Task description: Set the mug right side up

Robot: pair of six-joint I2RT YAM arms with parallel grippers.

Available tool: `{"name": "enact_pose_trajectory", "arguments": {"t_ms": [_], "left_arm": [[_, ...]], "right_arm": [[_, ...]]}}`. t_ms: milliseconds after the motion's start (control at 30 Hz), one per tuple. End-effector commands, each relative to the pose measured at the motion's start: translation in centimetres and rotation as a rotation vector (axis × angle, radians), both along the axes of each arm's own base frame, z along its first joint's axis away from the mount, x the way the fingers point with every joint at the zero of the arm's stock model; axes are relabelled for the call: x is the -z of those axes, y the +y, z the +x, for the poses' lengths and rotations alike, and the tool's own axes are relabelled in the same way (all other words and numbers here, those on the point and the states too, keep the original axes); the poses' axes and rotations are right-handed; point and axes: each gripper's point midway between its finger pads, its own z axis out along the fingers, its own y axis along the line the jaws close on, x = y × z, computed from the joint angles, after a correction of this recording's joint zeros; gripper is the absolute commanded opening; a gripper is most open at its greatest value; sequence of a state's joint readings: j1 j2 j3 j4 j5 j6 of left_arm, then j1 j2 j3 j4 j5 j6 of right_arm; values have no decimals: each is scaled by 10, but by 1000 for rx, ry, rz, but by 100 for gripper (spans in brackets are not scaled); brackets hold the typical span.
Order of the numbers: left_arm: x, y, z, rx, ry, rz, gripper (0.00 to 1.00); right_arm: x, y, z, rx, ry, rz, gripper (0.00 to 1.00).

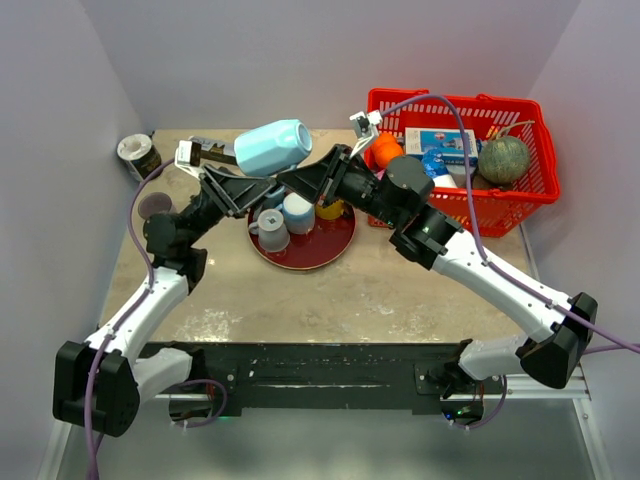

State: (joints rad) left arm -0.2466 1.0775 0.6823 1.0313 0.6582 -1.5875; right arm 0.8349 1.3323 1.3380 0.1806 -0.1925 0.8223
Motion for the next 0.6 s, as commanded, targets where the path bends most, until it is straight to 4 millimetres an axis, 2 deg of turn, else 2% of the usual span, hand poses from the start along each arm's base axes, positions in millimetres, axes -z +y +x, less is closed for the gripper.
{"name": "enact_pose_trajectory", "arguments": {"t_ms": [0,167,267,300,367,400,433,567], "left_arm": [[-18,1,-2,-11,-50,-30,50],[-16,-1,2,-14,-44,-28,44],[-13,-3,4,-6,-37,-25,34],[-12,-3,5,-6,-34,-24,26],[-10,-4,6,-7,-30,-23,17],[-8,-5,7,-4,-24,-20,5],[-8,-5,8,-7,-24,-19,0],[0,-6,14,-19,-5,4,0]], "right_arm": [[-71,-15,-20,-33,-165,175,0],[-63,-9,-17,-46,-141,169,0],[-58,-6,-15,-49,-127,159,0],[-56,-5,-14,-50,-123,155,0],[-52,-4,-13,-48,-115,143,0],[-50,-3,-12,-47,-104,137,0],[-44,-2,-10,-46,-86,117,0],[-25,-2,3,14,-37,58,2]]}}
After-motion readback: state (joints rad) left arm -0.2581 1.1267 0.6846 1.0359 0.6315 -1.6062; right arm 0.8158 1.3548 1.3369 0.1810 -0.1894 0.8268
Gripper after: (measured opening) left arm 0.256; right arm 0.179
